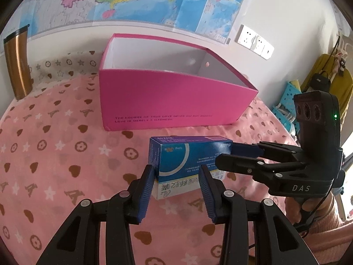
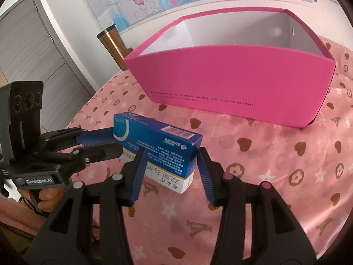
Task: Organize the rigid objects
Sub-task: 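Carry the blue medicine box toward the pink box rim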
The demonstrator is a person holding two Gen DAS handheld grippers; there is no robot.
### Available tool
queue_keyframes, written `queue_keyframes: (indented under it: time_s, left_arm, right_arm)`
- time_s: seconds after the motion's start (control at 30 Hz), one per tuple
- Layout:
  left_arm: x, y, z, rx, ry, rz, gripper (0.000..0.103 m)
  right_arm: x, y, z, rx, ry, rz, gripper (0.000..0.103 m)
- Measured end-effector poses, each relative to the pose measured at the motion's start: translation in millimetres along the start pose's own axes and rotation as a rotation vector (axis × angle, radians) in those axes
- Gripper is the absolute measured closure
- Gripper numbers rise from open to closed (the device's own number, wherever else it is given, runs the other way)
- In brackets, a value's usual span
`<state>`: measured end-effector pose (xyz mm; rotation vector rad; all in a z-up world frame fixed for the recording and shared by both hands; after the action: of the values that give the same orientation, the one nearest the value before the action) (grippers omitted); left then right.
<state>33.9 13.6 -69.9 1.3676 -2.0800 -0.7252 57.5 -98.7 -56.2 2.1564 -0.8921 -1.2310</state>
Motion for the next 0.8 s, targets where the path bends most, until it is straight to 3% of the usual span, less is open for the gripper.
queue_keyframes:
  time_s: [0.8]
  left_arm:
    - [6, 9, -22, 0.046, -0.045, -0.015, 0.062]
  right_arm:
    - [-7, 22, -20, 0.066, 0.036, 0.007, 0.054]
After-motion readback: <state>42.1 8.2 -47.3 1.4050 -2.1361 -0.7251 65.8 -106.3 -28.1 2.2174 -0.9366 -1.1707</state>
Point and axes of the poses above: each gripper's, at about its wrist camera, not at the fingertips, and y roughly against the way its jaws point, x to its right, z to its underside, the point moved 7 cm from there along -y, roughly the way its jaws point, and after that the axes turned 11 degrees about -y, right-handed, at the moved point
